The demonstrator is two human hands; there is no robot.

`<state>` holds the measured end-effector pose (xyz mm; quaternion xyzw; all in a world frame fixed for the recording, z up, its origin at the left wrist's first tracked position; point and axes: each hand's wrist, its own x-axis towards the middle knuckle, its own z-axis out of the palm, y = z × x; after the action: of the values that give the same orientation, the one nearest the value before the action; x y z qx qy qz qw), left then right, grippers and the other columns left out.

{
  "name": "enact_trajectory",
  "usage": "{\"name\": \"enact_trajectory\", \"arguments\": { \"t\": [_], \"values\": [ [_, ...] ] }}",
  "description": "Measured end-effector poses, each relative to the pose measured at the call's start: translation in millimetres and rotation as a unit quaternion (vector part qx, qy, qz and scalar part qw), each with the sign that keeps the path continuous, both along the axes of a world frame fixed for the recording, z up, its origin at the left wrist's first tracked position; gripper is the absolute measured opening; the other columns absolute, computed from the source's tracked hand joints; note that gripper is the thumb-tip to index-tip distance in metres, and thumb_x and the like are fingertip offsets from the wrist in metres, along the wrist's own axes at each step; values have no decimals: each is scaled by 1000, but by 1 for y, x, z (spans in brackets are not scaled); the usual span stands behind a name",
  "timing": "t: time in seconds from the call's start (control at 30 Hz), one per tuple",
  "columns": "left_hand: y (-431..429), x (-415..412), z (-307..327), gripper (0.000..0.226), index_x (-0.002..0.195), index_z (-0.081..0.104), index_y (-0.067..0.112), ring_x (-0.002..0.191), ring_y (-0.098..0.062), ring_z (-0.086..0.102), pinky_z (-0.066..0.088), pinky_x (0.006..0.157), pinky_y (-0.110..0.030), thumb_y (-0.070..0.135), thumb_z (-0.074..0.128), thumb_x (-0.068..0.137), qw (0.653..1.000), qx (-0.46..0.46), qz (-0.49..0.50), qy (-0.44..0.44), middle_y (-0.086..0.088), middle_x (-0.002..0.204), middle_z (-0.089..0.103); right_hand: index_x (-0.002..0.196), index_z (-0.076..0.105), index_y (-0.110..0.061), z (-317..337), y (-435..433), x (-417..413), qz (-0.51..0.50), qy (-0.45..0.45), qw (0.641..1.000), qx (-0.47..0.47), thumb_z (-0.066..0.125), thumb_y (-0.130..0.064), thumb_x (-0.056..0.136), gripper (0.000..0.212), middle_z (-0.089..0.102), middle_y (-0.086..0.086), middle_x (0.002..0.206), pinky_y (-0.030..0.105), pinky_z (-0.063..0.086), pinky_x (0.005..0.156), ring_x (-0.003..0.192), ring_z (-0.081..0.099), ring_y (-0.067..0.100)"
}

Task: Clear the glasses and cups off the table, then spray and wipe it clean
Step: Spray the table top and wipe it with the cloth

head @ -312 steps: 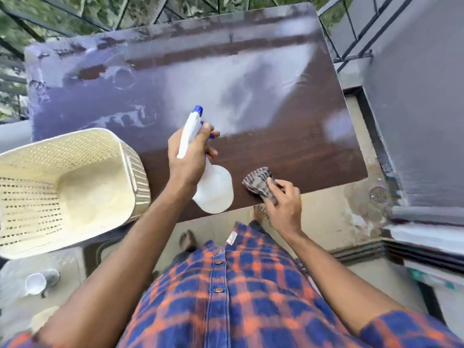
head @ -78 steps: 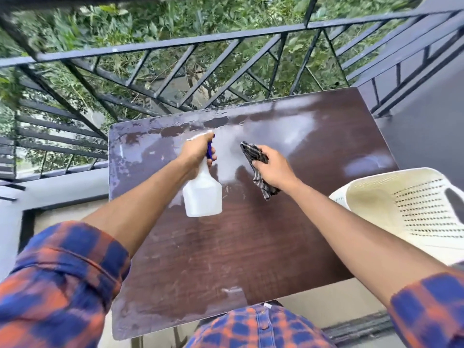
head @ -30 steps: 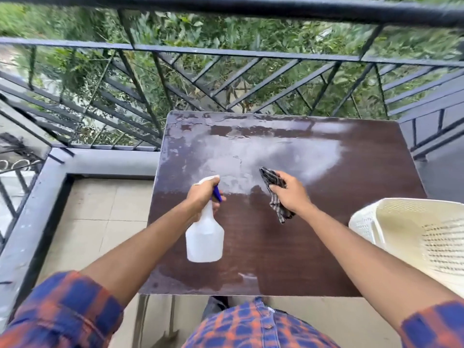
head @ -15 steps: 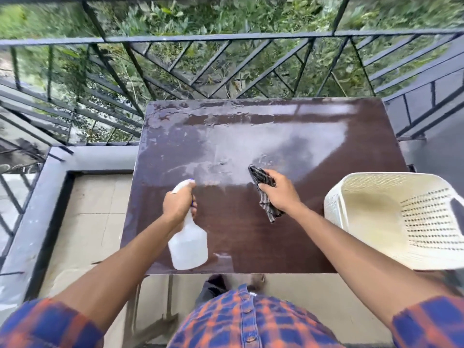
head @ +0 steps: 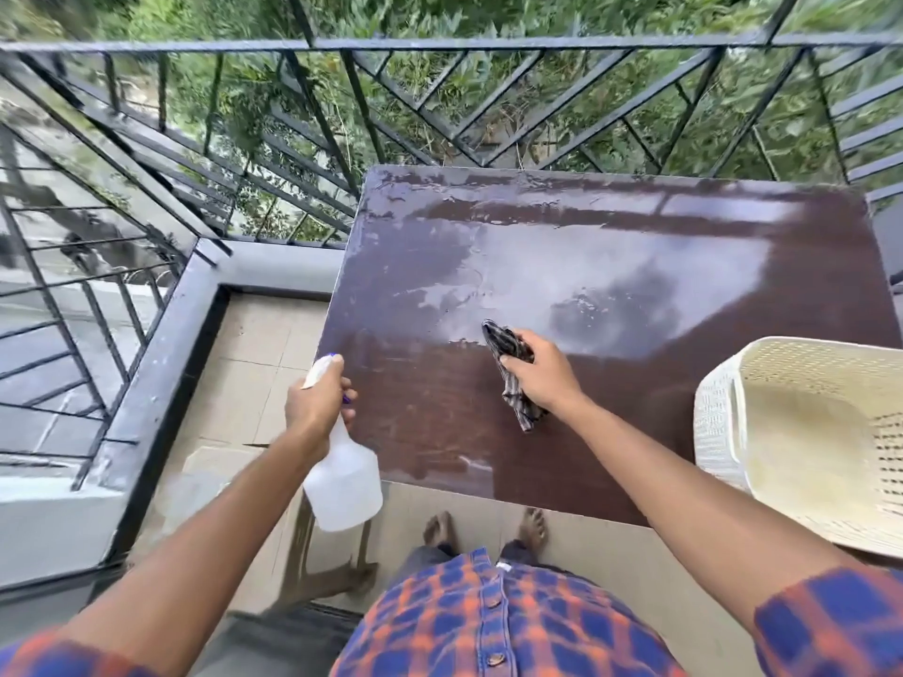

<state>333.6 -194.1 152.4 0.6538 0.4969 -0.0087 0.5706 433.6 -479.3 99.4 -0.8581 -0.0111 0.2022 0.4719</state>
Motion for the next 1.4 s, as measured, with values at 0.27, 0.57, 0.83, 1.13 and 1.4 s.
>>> {"name": "enact_trajectory", "arguments": {
  "t": [0.27,0.57,0.83,1.13,1.4],
  "values": [
    [23,-29,-7,21,98,71,20,57,-20,58,43,45,-26,39,64,93,999,3,-32,17,-5,70,59,118,67,-30,-2,20,-12,-19,-3,1000,-14,70,-27,86,32,71,-9,94,32,50,79,93,68,19],
    [-6,-36,-7,15,104,73,29,56,-16,57,41,45,-25,38,66,94,990,-75,-122,1,-2,67,60,114,67,-33,-4,22,-44,-74,-3,997,-23,69,-26,87,28,71,-13,90,35,53,85,87,69,12],
    [-45,-29,-7,12,100,75,31,48,-18,46,36,42,-25,37,66,95,977,-125,-170,-16,-4,63,56,122,65,-36,-5,0,-70,-118,3,992,-45,70,-27,83,41,73,-14,104,34,53,90,98,68,10],
    [-40,-49,-18,13,106,74,29,44,-14,44,31,40,-22,33,68,96,959,-154,-236,18,-4,62,54,127,63,-37,-9,-8,-94,-139,11,989,-47,68,-26,85,45,72,-14,114,39,50,98,107,66,12],
    [19,-77,-22,21,108,74,27,58,-17,55,39,47,-25,41,65,94,986,-68,-152,-1,0,67,58,128,63,-36,-14,11,-108,-123,22,991,-39,68,-27,85,44,71,-14,116,38,50,97,107,66,14]
  ]
}}
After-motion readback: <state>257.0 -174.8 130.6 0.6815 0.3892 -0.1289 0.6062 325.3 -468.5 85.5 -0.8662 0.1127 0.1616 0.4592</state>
